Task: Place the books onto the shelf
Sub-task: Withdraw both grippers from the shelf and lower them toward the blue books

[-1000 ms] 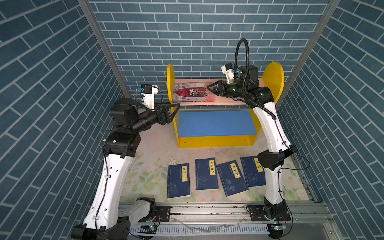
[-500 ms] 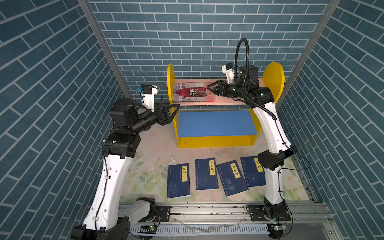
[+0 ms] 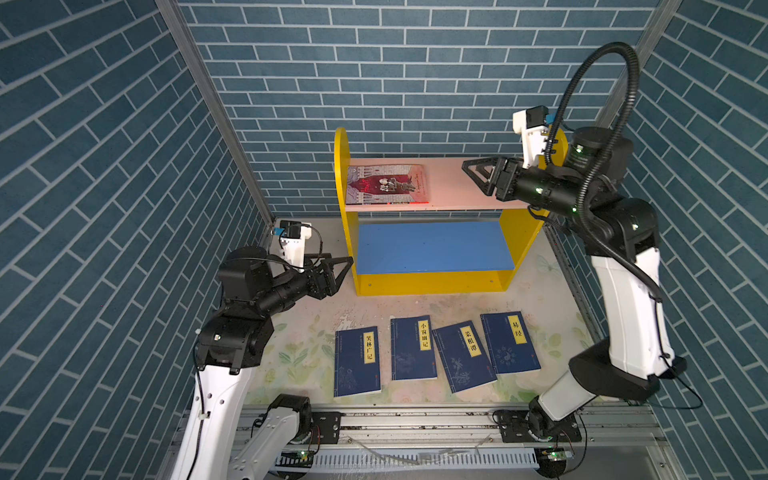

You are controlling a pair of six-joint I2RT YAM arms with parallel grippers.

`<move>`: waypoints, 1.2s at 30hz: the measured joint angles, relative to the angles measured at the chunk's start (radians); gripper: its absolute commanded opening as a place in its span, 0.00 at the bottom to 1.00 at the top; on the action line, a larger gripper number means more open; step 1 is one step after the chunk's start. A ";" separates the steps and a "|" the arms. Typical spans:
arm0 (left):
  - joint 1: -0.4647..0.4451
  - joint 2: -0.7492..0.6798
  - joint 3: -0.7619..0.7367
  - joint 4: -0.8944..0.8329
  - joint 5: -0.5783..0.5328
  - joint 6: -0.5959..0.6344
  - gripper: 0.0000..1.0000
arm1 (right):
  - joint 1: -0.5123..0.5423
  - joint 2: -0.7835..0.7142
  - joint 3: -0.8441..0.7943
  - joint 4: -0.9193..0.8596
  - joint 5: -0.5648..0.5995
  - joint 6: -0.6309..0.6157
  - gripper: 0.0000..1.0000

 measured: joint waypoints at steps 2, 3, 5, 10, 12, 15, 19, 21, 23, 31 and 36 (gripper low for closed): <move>0.000 -0.021 -0.073 -0.023 0.000 -0.004 0.73 | 0.036 -0.123 -0.164 0.008 0.001 -0.008 0.53; 0.000 -0.027 -0.114 -0.036 0.000 -0.008 0.72 | 0.056 -0.183 -0.257 0.013 0.001 -0.011 0.52; 0.000 -0.021 -0.179 -0.051 0.000 -0.017 0.72 | 0.080 -0.288 -0.436 0.028 0.002 -0.013 0.51; 0.000 0.003 -0.344 -0.051 -0.010 -0.051 0.71 | 0.134 -0.510 -0.883 0.071 0.005 0.005 0.51; 0.000 0.003 -0.406 -0.040 -0.023 -0.069 0.71 | 0.156 -0.582 -1.039 0.094 0.005 0.023 0.50; 0.000 0.024 -0.470 -0.019 -0.046 -0.083 0.71 | 0.180 -0.649 -1.217 0.125 0.004 0.056 0.51; 0.000 0.084 -0.536 0.029 -0.047 -0.096 0.71 | 0.205 -0.679 -1.438 0.255 -0.005 0.124 0.51; 0.000 0.123 -0.560 0.058 -0.031 -0.089 0.71 | 0.210 -0.675 -1.561 0.342 -0.009 0.171 0.50; 0.000 0.163 -0.563 0.084 -0.013 -0.073 0.71 | 0.211 -0.661 -1.645 0.396 0.002 0.211 0.49; -0.058 0.294 -0.536 0.213 0.061 -0.022 0.71 | 0.212 -0.536 -1.822 0.645 0.045 0.342 0.48; -0.158 0.341 -0.513 0.251 0.097 0.023 0.71 | 0.213 -0.403 -1.836 0.789 0.050 0.387 0.46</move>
